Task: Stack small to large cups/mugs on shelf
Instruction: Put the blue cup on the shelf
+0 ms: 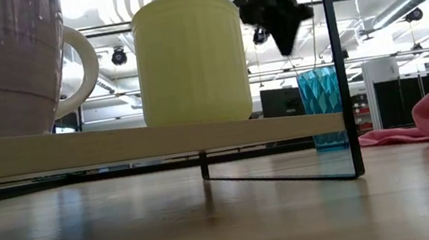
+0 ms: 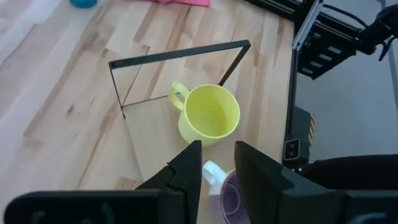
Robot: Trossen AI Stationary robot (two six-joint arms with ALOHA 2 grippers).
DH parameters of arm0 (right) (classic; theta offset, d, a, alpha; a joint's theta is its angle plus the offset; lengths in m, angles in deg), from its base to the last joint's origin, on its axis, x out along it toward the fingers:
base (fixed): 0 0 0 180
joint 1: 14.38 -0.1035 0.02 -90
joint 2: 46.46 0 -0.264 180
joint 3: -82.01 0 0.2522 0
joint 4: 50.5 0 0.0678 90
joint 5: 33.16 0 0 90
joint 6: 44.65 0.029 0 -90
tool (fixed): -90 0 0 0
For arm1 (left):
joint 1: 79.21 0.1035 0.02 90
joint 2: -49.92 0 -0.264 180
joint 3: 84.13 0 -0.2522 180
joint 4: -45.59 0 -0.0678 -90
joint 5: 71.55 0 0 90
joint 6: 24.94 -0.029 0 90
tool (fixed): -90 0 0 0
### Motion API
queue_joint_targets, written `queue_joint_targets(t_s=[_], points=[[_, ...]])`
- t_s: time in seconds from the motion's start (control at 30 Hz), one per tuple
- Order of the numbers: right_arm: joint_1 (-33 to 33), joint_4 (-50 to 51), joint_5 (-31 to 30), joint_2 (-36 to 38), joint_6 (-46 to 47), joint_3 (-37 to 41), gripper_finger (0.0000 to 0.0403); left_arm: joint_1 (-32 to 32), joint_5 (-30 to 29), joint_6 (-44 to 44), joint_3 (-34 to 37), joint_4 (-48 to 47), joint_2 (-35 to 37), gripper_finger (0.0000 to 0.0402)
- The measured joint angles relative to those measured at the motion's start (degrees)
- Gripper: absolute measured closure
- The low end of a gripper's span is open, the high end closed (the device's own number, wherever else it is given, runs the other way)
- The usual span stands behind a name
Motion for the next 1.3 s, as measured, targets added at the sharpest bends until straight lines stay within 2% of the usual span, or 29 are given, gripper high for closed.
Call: queue_joint_targets(t_s=[0.3, 0.63, 0.83, 1.17, 1.3], points=[[1.27, -0.14, 0.00, 4.96, 3.22, 11.21, 0.0344, 0.51, 0.05, -3.15, -0.01, 0.28, 1.56, 0.0320], [1.73, -4.08, -0.10, 11.13, 3.36, 19.55, 0.0344, 2.01, -0.08, -3.16, -0.01, 0.72, 2.20, 0.0320], [1.73, -8.54, -0.04, 13.20, -0.28, 20.95, 0.0344, 2.38, -0.09, -2.99, -0.01, 0.90, 2.18, 0.0320], [1.73, -8.84, 0.66, 13.42, -1.27, 21.56, 0.0344, 2.38, -0.10, -2.81, -0.01, 3.30, 2.18, 0.0320], [1.73, -10.21, 3.07, 13.41, -3.19, 21.80, 0.0344, 2.38, -0.10, -2.82, -0.01, 4.03, 2.18, 0.0320]])
